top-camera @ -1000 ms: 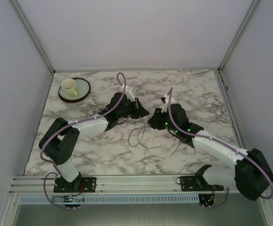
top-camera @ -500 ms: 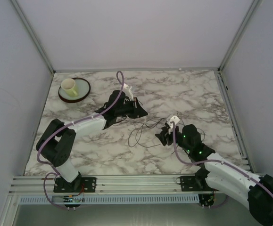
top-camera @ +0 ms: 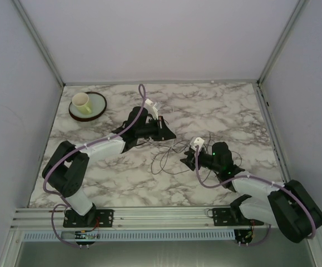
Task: Zip-tie the wires
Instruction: Adjust the cable at the center of the board.
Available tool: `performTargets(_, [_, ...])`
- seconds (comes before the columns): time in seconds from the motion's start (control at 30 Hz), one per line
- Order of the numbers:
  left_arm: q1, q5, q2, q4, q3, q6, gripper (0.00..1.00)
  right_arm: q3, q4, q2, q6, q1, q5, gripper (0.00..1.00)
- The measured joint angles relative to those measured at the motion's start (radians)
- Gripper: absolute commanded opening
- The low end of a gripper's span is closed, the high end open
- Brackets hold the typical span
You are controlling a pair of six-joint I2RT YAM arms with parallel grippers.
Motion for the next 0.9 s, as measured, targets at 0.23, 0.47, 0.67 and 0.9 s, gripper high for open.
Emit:
performTargets(0.23, [-0.001,0.016,0.0,0.0,0.0,-0.005,0.0,0.06,0.008,0.099,-0.051,-0.058,-0.082,0.35])
performTargets(0.47, [-0.004,0.02,0.0,0.0,0.0,-0.007,0.0,0.134,0.01,0.18,-0.087,-0.067,-0.156,0.3])
performTargets(0.67, [-0.006,0.027,0.0,0.0,0.009,-0.008,0.0,0.155,-0.009,0.214,-0.115,-0.068,-0.196,0.26])
performTargets(0.9, [-0.008,0.034,0.0,0.0,0.011,-0.008,0.0,0.157,-0.015,0.218,-0.132,-0.069,-0.207,0.22])
